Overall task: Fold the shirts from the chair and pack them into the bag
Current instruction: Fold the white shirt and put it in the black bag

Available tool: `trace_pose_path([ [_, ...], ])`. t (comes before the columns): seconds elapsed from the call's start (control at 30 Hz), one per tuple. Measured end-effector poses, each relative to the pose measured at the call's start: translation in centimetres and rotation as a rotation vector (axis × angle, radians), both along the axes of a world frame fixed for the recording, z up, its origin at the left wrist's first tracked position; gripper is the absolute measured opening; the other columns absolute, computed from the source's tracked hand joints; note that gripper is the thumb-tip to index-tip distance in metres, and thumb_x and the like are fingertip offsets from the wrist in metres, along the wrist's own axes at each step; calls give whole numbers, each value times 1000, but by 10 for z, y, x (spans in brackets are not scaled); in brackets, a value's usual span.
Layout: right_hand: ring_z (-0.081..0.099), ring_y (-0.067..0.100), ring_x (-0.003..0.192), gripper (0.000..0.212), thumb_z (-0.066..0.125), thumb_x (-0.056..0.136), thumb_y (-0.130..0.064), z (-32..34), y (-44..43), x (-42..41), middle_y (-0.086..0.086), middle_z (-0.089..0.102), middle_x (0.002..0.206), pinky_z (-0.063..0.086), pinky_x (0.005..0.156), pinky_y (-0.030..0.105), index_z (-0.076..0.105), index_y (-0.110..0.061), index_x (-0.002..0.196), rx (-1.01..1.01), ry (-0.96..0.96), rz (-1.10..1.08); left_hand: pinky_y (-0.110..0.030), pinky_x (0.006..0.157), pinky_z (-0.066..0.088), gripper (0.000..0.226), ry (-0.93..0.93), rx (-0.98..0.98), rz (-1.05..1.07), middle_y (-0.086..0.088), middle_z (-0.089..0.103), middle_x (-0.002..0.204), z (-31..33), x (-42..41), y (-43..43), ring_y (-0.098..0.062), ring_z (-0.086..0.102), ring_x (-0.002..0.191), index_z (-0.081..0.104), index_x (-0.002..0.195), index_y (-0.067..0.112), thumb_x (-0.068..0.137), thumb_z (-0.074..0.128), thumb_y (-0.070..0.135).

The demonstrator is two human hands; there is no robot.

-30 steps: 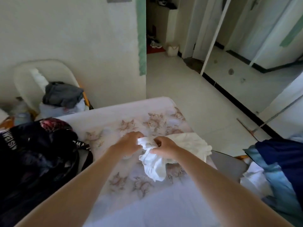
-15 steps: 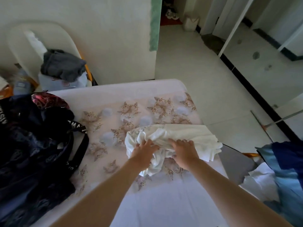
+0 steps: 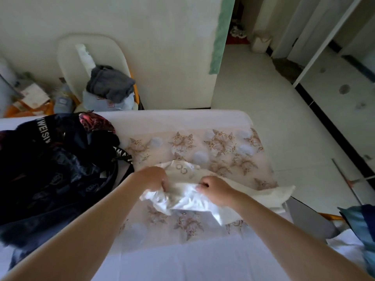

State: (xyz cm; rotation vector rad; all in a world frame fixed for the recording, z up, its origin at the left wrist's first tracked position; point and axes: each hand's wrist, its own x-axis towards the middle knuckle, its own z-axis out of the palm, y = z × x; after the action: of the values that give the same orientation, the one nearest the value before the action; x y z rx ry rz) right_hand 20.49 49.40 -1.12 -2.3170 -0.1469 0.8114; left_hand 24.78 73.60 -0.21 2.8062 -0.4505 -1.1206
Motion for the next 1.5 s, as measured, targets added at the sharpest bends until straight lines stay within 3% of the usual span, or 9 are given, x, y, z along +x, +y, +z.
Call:
trace_pose_path([
  [0.1,68,16,69,13,61,96,-34,0,27,-17,-4,68,83,52,62,30,68,-24,95,37,450,199,-28,96,50,29,276,95,-32,10,57,131,-12,-17,15,-19,58,114,72,114,30,97,55,15],
  [0.27,59,22,110,26,53,92,-24,-41,45,1,-2,64,112,47,91,34,68,-25,112,-189,-298,14,-34,99,49,35,-283,-219,256,7,49,136,-53,-38,36,-14,47,123,56,123,33,92,60,19],
  [0.37,49,31,122,61,59,89,-33,-59,43,7,4,51,135,43,99,41,39,-25,146,-449,-238,88,-44,105,44,82,-214,-116,258,-3,16,156,-74,-51,44,-29,23,142,15,153,38,89,66,26],
  [0.73,51,26,54,52,69,56,15,-21,59,-17,6,53,79,33,41,29,54,-16,94,-486,-906,98,-39,93,45,47,-659,-508,372,3,61,110,-46,-49,74,-23,53,109,67,115,25,79,56,-3],
  [0.97,43,12,61,31,59,83,-48,-31,60,-65,-1,49,69,33,59,28,50,-19,76,-368,-172,475,-35,105,42,34,103,-144,102,-3,67,116,-39,-70,85,-14,58,101,73,106,32,93,49,54],
  [1.13,35,20,56,22,41,79,-25,-29,79,-57,2,38,59,32,55,33,44,-18,58,-320,-174,347,-37,97,44,58,-46,-27,178,-5,70,98,-37,-74,63,-22,60,99,70,109,15,99,31,58],
  [1.23,61,19,100,23,51,93,-19,-37,86,-38,0,64,109,51,85,33,69,-20,108,-263,-368,89,-36,83,52,39,-292,-144,322,-3,62,117,-44,-76,61,-23,60,107,57,120,16,96,52,47],
  [1.33,48,25,132,58,54,98,-25,-45,99,-23,3,48,146,42,106,37,34,-19,152,-272,-271,22,-38,101,44,49,-235,-289,321,1,48,138,-60,-84,64,-24,43,129,47,133,25,89,68,33],
  [1.5,65,23,100,59,58,93,-28,-80,116,-12,0,67,119,53,79,32,37,-26,149,-406,-110,93,-38,103,44,72,-43,-240,340,-4,56,137,-76,-94,69,-25,52,124,35,146,30,84,71,33],
])
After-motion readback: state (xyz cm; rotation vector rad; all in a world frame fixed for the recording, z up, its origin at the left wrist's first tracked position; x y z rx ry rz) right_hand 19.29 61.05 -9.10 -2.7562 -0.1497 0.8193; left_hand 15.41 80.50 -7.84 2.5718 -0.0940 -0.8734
